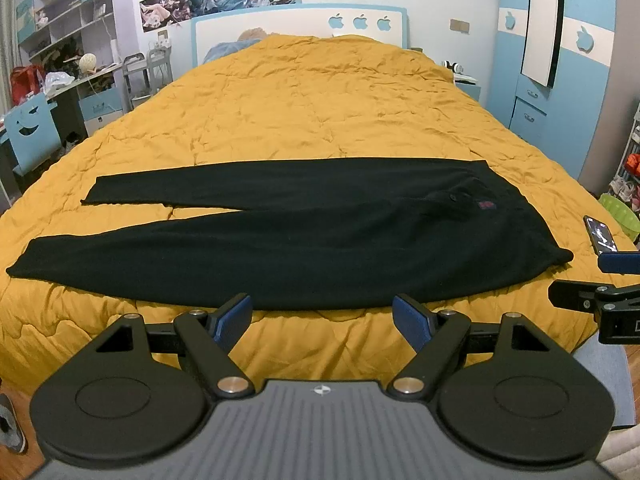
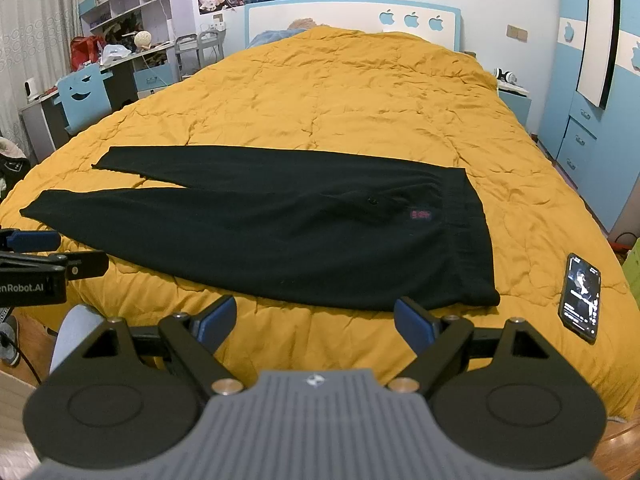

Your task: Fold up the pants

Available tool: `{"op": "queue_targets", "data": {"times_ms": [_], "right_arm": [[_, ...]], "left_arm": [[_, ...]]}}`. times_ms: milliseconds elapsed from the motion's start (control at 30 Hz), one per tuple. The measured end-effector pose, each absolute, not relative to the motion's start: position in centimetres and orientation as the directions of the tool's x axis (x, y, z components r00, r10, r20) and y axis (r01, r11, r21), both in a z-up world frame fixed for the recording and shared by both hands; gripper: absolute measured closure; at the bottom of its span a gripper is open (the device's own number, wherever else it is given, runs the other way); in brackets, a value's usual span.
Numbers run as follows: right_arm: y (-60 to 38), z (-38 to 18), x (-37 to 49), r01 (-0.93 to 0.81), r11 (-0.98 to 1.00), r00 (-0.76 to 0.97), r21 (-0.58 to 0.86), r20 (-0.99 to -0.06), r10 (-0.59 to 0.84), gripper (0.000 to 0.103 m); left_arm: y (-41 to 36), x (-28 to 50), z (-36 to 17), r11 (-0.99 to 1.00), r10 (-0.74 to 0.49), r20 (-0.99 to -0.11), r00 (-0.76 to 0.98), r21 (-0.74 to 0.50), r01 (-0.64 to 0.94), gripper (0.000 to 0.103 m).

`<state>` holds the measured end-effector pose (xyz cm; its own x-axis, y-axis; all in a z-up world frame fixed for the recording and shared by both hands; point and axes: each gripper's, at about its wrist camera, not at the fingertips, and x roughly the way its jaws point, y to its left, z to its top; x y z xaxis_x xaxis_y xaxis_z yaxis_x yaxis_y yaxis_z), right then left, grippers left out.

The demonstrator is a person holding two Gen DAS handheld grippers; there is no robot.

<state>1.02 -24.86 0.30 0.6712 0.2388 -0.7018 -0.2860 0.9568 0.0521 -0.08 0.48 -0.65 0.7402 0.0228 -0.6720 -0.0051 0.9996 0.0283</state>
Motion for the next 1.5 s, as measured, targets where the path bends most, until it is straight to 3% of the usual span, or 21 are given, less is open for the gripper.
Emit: {"op": "queue_targets", "data": {"times_ms": [1233,1367,1500], "right_arm": [[-25.1,-0.5,1.4,-0.305,0.949,0.644,0.087,-0.715,0.272,0.021],[-26.1,-0.7,1.6,-0.334,0.936,0.669,0.113,-0.67,0.32,0.021],[-26.5,-1.0,2.7,-0.379,0.924,0.691,0.049,-0.65,0.318,0.021]], "left_arm": [[0.3,0.2,-1.4,1.0,0.016,-0.682,0.731,0.025,0.002,0.01],[0.9,0.6,-1.9,0.999,0.009,-0.675,0.738,0.032,0.018,0.015],[2.3,1.6,-2.4,0.998,0.01,-0.685,0.728,0.047,0.03,0.02]]}}
